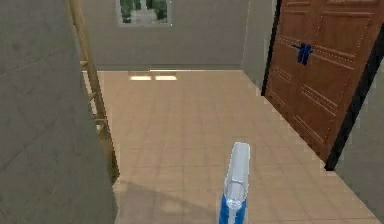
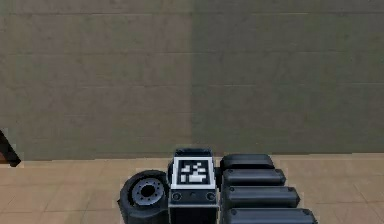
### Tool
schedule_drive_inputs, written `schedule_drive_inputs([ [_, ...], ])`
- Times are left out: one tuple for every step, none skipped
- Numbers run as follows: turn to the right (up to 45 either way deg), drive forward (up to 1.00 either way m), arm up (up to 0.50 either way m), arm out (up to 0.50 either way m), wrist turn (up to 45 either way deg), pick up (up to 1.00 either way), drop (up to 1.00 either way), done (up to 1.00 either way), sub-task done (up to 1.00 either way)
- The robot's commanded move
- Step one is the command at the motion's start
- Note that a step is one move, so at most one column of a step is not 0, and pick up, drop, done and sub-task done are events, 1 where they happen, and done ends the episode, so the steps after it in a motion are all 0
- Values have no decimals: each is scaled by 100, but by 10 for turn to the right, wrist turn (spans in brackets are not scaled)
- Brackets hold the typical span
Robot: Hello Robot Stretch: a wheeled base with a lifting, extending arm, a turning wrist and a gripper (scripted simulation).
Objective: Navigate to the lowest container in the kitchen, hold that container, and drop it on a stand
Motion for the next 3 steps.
schedule_drive_inputs([
  [-60, 0, 0, 0, 0, 0, 0, 0, 0],
  [0, 100, 0, 0, 0, 0, 0, 0, 0],
  [0, 70, 0, 0, 0, 0, 0, 0, 0],
])
